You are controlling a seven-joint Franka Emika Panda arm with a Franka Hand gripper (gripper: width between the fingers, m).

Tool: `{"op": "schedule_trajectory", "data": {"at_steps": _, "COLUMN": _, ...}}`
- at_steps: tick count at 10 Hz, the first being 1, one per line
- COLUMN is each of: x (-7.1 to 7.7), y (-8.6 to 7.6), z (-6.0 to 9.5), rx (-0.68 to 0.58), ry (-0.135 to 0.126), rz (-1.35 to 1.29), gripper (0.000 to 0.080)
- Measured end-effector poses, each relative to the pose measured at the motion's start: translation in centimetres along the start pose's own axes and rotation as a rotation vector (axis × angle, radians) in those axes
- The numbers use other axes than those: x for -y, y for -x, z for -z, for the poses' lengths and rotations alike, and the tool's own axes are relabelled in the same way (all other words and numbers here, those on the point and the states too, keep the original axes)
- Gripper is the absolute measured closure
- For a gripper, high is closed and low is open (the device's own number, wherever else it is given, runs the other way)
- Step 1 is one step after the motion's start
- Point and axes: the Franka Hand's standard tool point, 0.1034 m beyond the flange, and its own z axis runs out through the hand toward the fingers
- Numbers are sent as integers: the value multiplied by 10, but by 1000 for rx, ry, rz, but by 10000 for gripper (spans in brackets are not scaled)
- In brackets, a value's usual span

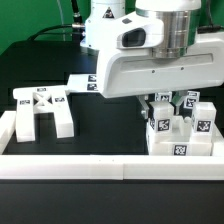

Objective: Assemble chair

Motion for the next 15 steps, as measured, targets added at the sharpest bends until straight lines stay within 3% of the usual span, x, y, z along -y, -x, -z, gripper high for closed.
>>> {"op": "schedule_trajectory", "data": {"at_steps": 9, "x": 5, "y": -3, "z": -1, "rx": -15, "ry": -22, "rz": -880, "gripper": 509}}
{"op": "schedule_trajectory", "data": {"at_steps": 12, "x": 5, "y": -4, "z": -1, "rx": -12, "ry": -31, "rz": -1031, "gripper": 508}}
{"op": "schedule_trajectory", "data": {"at_steps": 13, "x": 5, "y": -4, "z": -1, "rx": -12, "ry": -31, "rz": -1025, "gripper": 449}}
{"op": "schedule_trajectory", "data": {"at_steps": 14, "x": 5, "y": -4, "z": -1, "rx": -13, "ry": -31, "rz": -986, "gripper": 314}}
{"op": "schedule_trajectory", "data": {"at_steps": 15, "x": 5, "y": -4, "z": -1, "rx": -13, "ry": -30, "rz": -960, "gripper": 314}}
